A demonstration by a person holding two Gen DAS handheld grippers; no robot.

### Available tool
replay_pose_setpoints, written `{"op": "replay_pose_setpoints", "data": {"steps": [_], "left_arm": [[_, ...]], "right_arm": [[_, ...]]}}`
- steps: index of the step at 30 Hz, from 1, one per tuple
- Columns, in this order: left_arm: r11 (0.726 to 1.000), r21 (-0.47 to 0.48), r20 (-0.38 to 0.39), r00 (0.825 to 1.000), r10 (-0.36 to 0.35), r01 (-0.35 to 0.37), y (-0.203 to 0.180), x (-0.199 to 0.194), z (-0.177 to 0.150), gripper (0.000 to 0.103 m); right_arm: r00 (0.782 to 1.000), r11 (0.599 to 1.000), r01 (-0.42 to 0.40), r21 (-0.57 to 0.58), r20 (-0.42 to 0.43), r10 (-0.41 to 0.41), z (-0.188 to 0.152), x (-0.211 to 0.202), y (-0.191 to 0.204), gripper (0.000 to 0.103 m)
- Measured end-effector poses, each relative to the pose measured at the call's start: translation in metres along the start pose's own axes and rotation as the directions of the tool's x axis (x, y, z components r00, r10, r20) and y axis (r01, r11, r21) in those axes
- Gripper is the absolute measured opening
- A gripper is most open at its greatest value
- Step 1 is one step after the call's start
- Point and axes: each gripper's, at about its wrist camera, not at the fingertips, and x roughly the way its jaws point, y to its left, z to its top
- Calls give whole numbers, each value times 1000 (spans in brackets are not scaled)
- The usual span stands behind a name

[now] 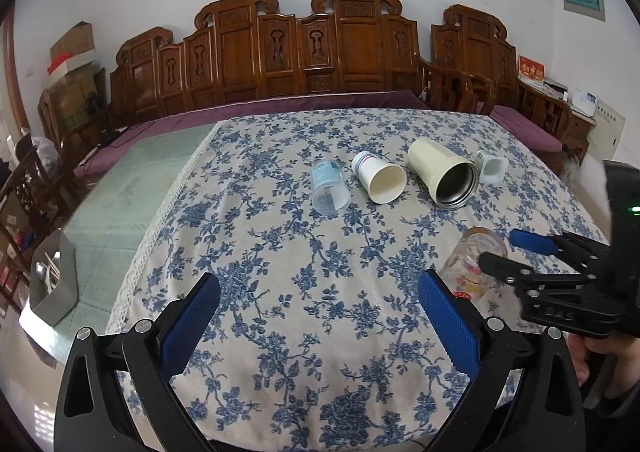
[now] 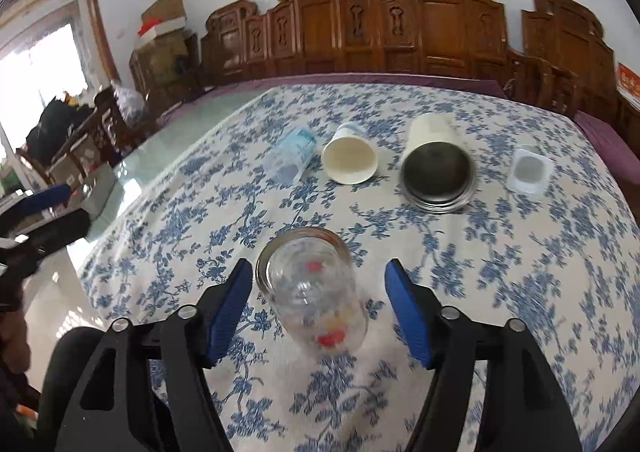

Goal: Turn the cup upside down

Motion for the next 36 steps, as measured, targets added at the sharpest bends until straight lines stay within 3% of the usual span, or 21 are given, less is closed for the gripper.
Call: {"op": "replay_pose_setpoints", "data": {"steps": [10,17,22,29,36], "left_arm": [[1000,-13,2,1000,-28,28,-23,-20,-11,95],[999,-44,104,994,-21,26,-32,-72,-14,95],[998,-56,168,986,-20,29,-36,-112,-16,95],[998,-53,233,972,-12,25,-39,-151,-20,95],[997,-65,248,969,-16,33,-37,-162,-22,95]], "right_arm": [[993,994,88,63,70,-93,-20,-72,-8,100],[969,986,152,71,183,-163,-31,-140,1,100],[950,986,152,71,264,-166,-36,-183,11,100],[934,984,169,49,311,-176,-41,-212,25,100],[927,982,179,54,324,-187,-44,-222,29,100]]}}
